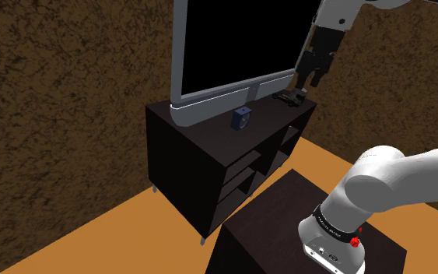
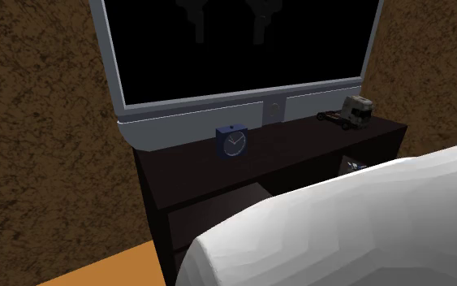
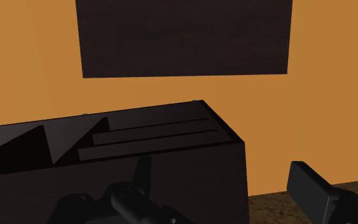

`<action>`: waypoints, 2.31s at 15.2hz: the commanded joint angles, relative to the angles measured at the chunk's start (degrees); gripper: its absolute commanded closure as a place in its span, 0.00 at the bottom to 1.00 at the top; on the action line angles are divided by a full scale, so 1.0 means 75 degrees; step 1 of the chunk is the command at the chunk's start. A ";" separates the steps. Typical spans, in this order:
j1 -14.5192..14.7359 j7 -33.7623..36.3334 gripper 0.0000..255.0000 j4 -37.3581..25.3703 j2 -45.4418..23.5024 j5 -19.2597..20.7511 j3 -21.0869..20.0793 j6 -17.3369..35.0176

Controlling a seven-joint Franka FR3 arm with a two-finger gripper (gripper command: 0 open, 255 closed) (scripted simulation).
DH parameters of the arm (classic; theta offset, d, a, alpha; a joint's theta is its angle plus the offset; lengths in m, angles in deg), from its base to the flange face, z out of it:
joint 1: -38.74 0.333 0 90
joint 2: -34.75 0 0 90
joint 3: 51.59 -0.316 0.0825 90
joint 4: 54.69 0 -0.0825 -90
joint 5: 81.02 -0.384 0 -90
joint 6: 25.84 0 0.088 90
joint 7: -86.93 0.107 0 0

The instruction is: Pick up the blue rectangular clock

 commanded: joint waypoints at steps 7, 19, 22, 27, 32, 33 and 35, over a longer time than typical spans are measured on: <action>-0.0312 0.1169 0.00 0.0357 -0.1118 -0.0209 -0.0280 0.1549; -0.0882 0.3356 0.00 -0.0078 -0.4065 -0.0301 -0.0537 0.4210; -0.1006 0.3874 0.00 -0.0396 -0.4865 -0.0274 -0.0521 0.4727; -0.1181 0.4696 0.00 -0.1077 -0.6199 -0.0227 -0.0414 0.5434; -0.1326 0.5436 0.00 -0.1915 -0.7502 -0.0235 -0.0224 0.5949; -0.1324 0.5433 0.00 -0.1875 -0.7555 -0.0239 -0.0223 0.6042; -0.1324 0.5427 0.00 -0.1799 -0.7664 -0.0246 -0.0223 0.6226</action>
